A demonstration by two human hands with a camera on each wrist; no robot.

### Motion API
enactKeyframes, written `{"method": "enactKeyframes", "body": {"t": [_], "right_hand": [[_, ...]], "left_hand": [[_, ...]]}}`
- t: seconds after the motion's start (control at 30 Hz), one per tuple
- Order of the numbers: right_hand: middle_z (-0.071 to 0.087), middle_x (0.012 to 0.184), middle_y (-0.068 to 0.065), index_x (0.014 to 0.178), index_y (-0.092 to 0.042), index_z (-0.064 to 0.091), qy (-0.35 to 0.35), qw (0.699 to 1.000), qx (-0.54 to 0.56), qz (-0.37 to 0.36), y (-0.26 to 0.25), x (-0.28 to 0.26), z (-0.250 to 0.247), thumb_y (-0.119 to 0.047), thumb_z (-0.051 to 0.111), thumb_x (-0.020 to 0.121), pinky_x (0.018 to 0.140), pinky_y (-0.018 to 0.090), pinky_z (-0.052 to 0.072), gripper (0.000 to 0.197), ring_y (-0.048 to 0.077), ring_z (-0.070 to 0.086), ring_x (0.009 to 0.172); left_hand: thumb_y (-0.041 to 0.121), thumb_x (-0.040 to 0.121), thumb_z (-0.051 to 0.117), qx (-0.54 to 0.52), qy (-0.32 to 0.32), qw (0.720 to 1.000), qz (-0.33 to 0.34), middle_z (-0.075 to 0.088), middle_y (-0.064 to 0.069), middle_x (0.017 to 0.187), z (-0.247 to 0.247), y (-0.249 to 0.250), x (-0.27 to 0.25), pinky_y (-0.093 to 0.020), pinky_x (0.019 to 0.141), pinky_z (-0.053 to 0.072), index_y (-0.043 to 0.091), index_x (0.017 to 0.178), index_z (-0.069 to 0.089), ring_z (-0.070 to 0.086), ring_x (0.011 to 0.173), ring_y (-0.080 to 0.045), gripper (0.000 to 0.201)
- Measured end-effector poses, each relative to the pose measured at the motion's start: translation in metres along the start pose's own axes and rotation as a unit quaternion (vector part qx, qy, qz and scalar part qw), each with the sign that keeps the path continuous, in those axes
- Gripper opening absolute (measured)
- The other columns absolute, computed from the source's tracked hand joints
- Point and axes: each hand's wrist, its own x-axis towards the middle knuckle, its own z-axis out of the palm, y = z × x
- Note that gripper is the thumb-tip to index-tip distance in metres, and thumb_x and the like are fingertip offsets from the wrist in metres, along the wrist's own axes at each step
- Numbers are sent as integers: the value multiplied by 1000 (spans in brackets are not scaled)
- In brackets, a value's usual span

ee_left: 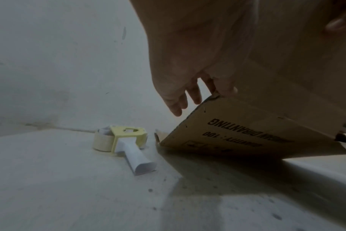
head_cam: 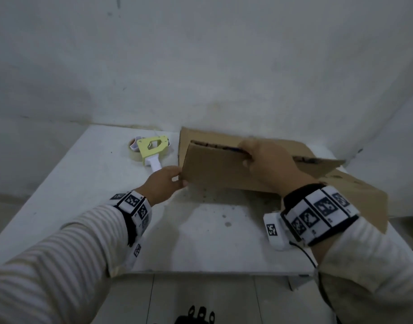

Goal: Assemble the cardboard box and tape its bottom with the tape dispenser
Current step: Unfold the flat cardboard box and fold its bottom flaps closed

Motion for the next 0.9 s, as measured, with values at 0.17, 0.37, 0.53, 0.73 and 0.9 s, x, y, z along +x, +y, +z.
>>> {"method": "enactKeyframes", "body": {"t": [0.17, 0.37, 0.53, 0.73, 0.9], "right_hand": [[65, 113, 9, 124, -22, 58, 116, 992, -56, 7, 11, 16, -48, -12, 54, 89, 91, 41, 39, 37, 32, 57, 104], [63, 120, 6, 128, -22, 57, 222, 973, -65, 24, 23, 33, -90, -10, 51, 89, 96, 44, 31, 41, 33, 50, 113], [66, 119, 5, 125, -21, 60, 298, 954, -37, -21, 22, 49, -89, -5, 50, 86, 93, 43, 36, 43, 31, 56, 110], [56, 139, 8, 137, -14, 51, 353, 934, -35, -44, 22, 63, -48, -1, 60, 82, 106, 48, 37, 57, 29, 51, 129], [61, 120, 22, 120, -2, 60, 405, 911, -1, -73, 19, 73, -32, 10, 67, 73, 104, 59, 38, 49, 30, 45, 118]], "left_hand": [[30, 97, 47, -24, 51, 998, 21, 64, -5, 111, -9, 41, -1, -24, 81, 33, 13, 119, 59, 56, 103, -21, 31], [34, 97, 44, -47, 149, 986, 61, 63, -6, 88, -22, 79, -1, -32, 71, 42, 10, 92, 59, 57, 86, -26, 29], [49, 84, 42, -130, 198, 970, 59, 68, -11, 81, -33, 82, 2, -50, 76, 54, 13, 85, 59, 64, 80, -32, 40], [54, 78, 44, -195, 186, 963, 7, 71, -7, 89, -34, 65, 16, -54, 81, 54, 38, 75, 59, 66, 88, -33, 22], [60, 69, 48, -242, 179, 953, -19, 71, -9, 94, -40, 57, 29, -54, 86, 53, 38, 76, 61, 66, 92, -33, 27]]}}
